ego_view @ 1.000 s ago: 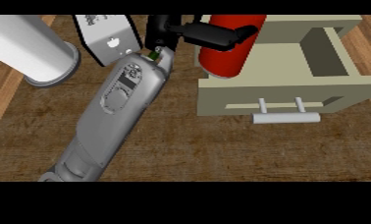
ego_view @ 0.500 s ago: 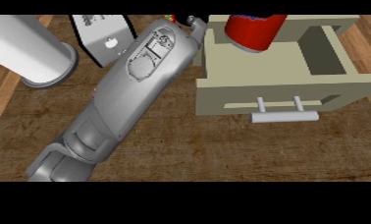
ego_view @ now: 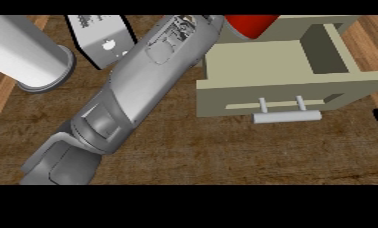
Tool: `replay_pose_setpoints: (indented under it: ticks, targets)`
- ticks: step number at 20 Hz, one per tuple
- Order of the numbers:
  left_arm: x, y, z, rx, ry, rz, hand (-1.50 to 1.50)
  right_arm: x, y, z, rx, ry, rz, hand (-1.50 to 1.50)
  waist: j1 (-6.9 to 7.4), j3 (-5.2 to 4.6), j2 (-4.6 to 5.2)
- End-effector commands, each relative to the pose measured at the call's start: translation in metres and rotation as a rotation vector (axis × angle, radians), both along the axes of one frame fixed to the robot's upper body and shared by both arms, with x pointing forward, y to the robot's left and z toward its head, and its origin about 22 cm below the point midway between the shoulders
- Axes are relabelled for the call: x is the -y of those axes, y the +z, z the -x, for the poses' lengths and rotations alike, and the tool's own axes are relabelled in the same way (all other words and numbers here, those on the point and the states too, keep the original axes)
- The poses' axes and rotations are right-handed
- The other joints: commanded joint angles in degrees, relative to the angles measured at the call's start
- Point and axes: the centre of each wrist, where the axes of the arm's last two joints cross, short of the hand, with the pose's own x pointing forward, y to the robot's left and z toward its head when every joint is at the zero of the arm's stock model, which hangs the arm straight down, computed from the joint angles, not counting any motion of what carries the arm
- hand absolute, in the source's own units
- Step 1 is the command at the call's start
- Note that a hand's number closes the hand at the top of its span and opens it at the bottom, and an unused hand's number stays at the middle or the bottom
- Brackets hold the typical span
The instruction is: Pick up the can, place it into the drawer and close the drawer
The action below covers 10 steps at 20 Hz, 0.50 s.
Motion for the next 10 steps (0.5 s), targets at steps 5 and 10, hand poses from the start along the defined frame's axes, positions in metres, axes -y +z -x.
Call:
replay_pose_setpoints:
  ticks: [5, 10]
  targets:
    - [0.005, -0.015, -0.006, -0.032, 0.024, -0.025, 1.5, -0.009, 0.003, -0.016, 0.0, 0.031, -0.004, -1.5, -1.43, 0.04, 0.32]
    - [0.007, -0.016, -0.01, -0.014, 0.028, -0.085, 1.5, -0.008, -0.001, -0.026, 0.0, 0.016, 0.012, -1.5, -1.71, 0.07, 0.52]
